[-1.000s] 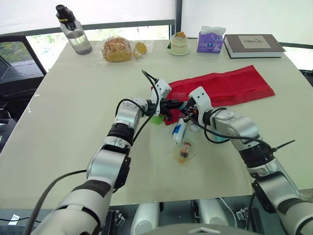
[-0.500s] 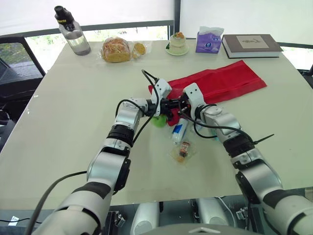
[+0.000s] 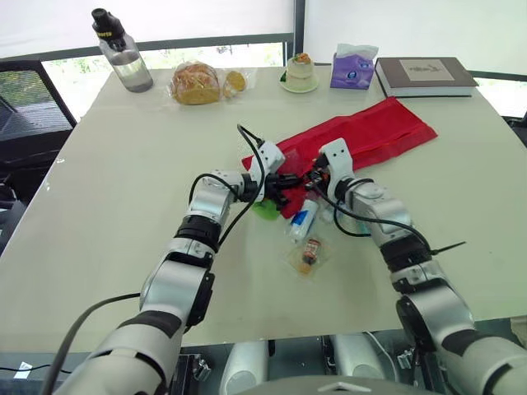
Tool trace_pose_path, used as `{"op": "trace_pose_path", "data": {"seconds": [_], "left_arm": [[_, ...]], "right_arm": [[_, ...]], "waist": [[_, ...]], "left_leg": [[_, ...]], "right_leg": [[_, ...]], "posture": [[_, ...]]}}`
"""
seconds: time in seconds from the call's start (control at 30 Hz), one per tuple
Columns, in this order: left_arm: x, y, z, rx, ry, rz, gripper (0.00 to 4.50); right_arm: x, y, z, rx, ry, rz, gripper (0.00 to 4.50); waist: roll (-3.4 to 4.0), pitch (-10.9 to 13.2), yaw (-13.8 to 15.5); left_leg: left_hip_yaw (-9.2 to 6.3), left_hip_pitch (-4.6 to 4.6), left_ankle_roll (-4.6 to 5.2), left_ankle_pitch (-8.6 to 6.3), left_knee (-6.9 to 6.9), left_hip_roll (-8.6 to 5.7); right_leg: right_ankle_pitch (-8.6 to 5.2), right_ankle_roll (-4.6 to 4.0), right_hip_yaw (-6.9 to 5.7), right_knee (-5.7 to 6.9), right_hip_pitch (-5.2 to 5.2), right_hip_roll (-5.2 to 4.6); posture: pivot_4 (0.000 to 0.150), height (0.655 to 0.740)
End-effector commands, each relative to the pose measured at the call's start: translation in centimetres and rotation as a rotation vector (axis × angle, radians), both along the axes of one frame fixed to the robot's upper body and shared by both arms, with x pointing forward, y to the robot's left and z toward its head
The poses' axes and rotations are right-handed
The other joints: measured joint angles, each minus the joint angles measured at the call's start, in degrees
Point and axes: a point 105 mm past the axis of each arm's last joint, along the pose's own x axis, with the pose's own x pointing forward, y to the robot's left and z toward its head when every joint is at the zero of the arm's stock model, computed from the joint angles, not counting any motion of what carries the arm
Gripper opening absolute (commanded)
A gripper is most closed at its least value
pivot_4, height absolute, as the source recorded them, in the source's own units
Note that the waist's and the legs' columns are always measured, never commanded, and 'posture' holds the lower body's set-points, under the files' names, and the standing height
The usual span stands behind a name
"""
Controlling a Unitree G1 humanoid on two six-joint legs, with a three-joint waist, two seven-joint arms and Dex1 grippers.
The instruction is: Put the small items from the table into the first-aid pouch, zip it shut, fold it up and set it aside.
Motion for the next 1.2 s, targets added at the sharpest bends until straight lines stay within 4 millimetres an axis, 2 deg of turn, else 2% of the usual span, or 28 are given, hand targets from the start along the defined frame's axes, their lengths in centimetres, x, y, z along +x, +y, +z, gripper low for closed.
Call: {"op": "trace_pose_path", "data": {"seconds": [0.03, 0.2, 0.43, 0.47, 0.5, 0.57, 0.7, 0.73, 0.77, 0.93, 0.97, 1.0, 1.03, 1.1, 1.13, 1.17, 1.2], "left_arm": [[0.6, 2.4, 1.0, 0.036, -0.052, 0.06, 0.0], [0.3, 5.6, 0.9, 0.112, -0.078, 0.101, 0.0], [-0.8, 10.3, 0.7, 0.218, -0.101, 0.169, 0.0], [-1.1, 10.8, 0.6, 0.236, -0.103, 0.173, 0.0], [-1.4, 11.4, 0.6, 0.253, -0.104, 0.175, 0.0], [-1.9, 12.8, 0.3, 0.294, -0.1, 0.191, 0.0], [-2.3, 17.2, 0.2, 0.42, -0.106, 0.281, 0.0], [-2.2, 17.8, 0.5, 0.426, -0.114, 0.297, 0.0], [-2.0, 18.0, 0.9, 0.422, -0.12, 0.309, 0.0], [-0.7, 19.2, 2.9, 0.418, -0.174, 0.396, 0.0], [-0.6, 19.4, 2.9, 0.443, -0.178, 0.393, 0.61], [-0.7, 19.5, 2.7, 0.476, -0.181, 0.378, 0.92], [-0.7, 19.5, 2.6, 0.496, -0.182, 0.36, 1.43], [-0.8, 18.8, 2.6, 0.489, -0.18, 0.318, 2.51], [-0.8, 18.4, 2.7, 0.482, -0.182, 0.296, 2.88], [-0.8, 17.7, 3.0, 0.477, -0.192, 0.262, 3.07], [-0.8, 17.1, 3.4, 0.473, -0.205, 0.234, 3.55]], "right_arm": [[-1.6, -1.1, 3.2, 0.034, -0.137, 0.043, 0.03], [-4.5, -3.9, 5.4, 0.098, -0.249, 0.072, 0.03], [-9.0, -7.2, 6.7, 0.125, -0.252, 0.166, 0.03], [-9.5, -7.6, 6.9, 0.132, -0.247, 0.175, 0.55], [-10.0, -8.0, 7.0, 0.138, -0.242, 0.183, 0.78], [-11.0, -8.6, 7.6, 0.17, -0.232, 0.211, 1.81], [-12.8, -9.5, 8.2, 0.199, -0.198, 0.265, 3.55], [-13.0, -9.7, 8.2, 0.186, -0.192, 0.271, 4.16], [-13.2, -9.7, 8.2, 0.18, -0.189, 0.275, 4.44], [-13.7, -10.0, 8.8, 0.176, -0.2, 0.275, 4.44], [-13.7, -10.0, 8.8, 0.169, -0.204, 0.273, 4.5], [-13.8, -10.0, 8.8, 0.159, -0.209, 0.27, 4.5], [-13.8, -10.0, 8.8, 0.153, -0.213, 0.266, 4.5], [-13.9, -9.8, 9.0, 0.149, -0.218, 0.263, 4.5], [-13.9, -9.7, 9.0, 0.147, -0.22, 0.265, 4.5], [-14.0, -9.5, 9.0, 0.137, -0.223, 0.268, 4.5], [-14.1, -9.3, 9.0, 0.13, -0.226, 0.271, 4.5]], "waist": [[0.0, 0.0, -0.1], [0.0, 0.0, -0.1], [0.0, 0.0, 0.0], [-0.01, 0.0, 0.0], [-0.01, 0.0, 0.0], [-0.01, 0.0, 0.0], [-0.01, 0.0, -0.1], [-0.01, 0.0, -0.1], [-0.01, 0.0, 0.0], [-0.03, 0.0, 0.4], [-0.04, 0.0, 0.5], [-0.04, 0.0, 0.5], [-0.04, 0.0, 0.5], [-0.04, 0.0, 0.5], [-0.04, 0.0, 0.5], [-0.04, 0.0, 0.5], [-0.04, 0.0, 0.5]], "left_leg": [[-0.01, 0.0, 0.0, 0.0, 0.0, 0.0], [-0.01, 0.04, 0.0, 0.0, -0.01, 0.02], [0.02, 0.07, 0.0, -0.01, -0.01, 0.05], [0.02, 0.08, 0.01, 0.0, -0.01, 0.06], [0.02, 0.11, 0.0, -0.01, -0.01, 0.1], [0.03, 0.13, 0.01, 0.0, -0.01, 0.11], [0.05, 0.16, 0.01, 0.0, -0.01, 0.13], [0.07, 0.18, 0.01, -0.01, -0.01, 0.15], [0.07, 0.19, 0.01, 0.0, -0.01, 0.15], [0.01, 0.14, 0.01, 0.0, 0.1, 0.15], [-0.01, 0.08, 0.01, 0.0, 0.17, 0.15], [-0.01, 0.06, 0.01, 0.0, 0.18, 0.14], [0.0, 0.04, 0.01, 0.0, 0.19, 0.13], [0.04, 0.01, 0.01, 0.0, 0.18, 0.11], [0.04, -0.02, 0.01, 0.0, 0.18, 0.11], [0.04, -0.03, 0.01, 0.0, 0.18, 0.1], [0.02, -0.03, 0.01, 0.0, 0.18, 0.11]], "right_leg": [[0.0, 0.0, 0.0, 0.0, 0.0, 0.0], [0.0, 0.0, 0.01, 0.02, 0.0, 0.02], [0.0, 0.0, 0.03, -0.01, 0.03, 0.02], [0.0, 0.0, 0.04, -0.01, 0.03, 0.03], [0.0, 0.0, 0.04, 0.01, 0.05, 0.06], [0.0, 0.0, 0.06, 0.02, 0.05, 0.07], [0.0, -0.01, 0.1, 0.02, 0.05, 0.09], [0.0, -0.01, 0.1, 0.02, 0.05, 0.11], [0.0, -0.01, 0.11, 0.03, 0.05, 0.11], [0.0, 0.0, 0.02, 0.04, 0.08, 0.11], [0.01, 0.01, -0.01, 0.04, 0.08, 0.11], [0.01, 0.02, -0.01, 0.03, 0.08, 0.11], [0.02, 0.03, -0.01, 0.01, 0.08, 0.1], [0.03, 0.03, 0.03, -0.04, 0.08, 0.07], [0.03, 0.03, 0.03, -0.06, 0.08, 0.06], [0.03, 0.03, 0.02, -0.06, 0.08, 0.06], [0.03, 0.03, 0.01, -0.06, 0.07, 0.07]], "posture": [[0.15, 0.74], [0.15, 0.74], [0.15, 0.74], [0.15, 0.74], [0.15, 0.74], [0.15, 0.74], [0.15, 0.74], [0.15, 0.74], [0.15, 0.74], [0.15, 0.74], [0.15, 0.74], [0.15, 0.74], [0.15, 0.74], [0.15, 0.74], [0.15, 0.74], [0.15, 0.74], [0.15, 0.74]]}}
